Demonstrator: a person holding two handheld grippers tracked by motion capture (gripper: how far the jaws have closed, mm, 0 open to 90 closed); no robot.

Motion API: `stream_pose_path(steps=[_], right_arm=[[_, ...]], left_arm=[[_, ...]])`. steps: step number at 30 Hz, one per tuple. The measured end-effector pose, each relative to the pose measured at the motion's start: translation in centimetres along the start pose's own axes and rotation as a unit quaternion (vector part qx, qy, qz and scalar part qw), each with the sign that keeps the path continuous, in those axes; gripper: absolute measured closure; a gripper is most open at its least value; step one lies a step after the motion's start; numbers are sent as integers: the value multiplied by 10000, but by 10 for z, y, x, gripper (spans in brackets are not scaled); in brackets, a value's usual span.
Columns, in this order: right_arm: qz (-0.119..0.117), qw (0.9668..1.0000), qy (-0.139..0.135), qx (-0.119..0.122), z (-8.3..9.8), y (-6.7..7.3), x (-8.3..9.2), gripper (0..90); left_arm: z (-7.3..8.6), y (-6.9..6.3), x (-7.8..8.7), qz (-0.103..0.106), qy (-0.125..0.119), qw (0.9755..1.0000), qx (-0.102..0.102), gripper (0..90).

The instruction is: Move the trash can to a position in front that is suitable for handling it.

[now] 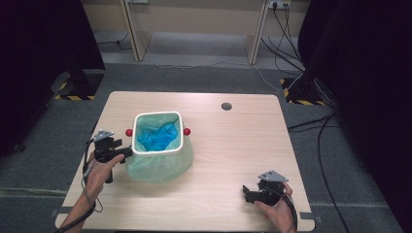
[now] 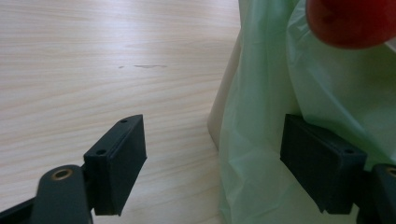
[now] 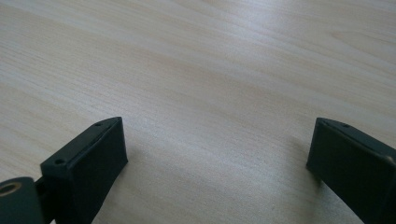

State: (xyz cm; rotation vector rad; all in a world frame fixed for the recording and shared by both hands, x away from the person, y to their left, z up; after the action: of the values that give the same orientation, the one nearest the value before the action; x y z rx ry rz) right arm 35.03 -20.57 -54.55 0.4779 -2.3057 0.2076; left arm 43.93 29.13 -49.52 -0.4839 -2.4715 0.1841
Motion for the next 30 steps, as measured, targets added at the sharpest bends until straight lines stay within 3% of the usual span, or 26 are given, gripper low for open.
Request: stream_pose_path(steps=[20, 30], right_arm=[[-1, 10000, -2, 5, 0, 0, 0, 48], [1, 10000, 0, 2, 0, 0, 0, 48]], left_arm=[[-21, -62, -38, 275, -27, 9996, -107, 216], [-28, -80, -56, 323, -8, 9995, -62, 216]])
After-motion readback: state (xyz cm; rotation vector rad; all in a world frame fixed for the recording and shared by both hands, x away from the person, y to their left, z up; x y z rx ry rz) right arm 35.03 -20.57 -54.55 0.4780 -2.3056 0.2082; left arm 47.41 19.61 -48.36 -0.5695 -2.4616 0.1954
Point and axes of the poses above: each handheld gripper's, and its own axes: x roughly backward along the jaws, z roughly out of its underside, y roughly to its left, the point moved 4 cm from there along -x, roughly forward along the jaws
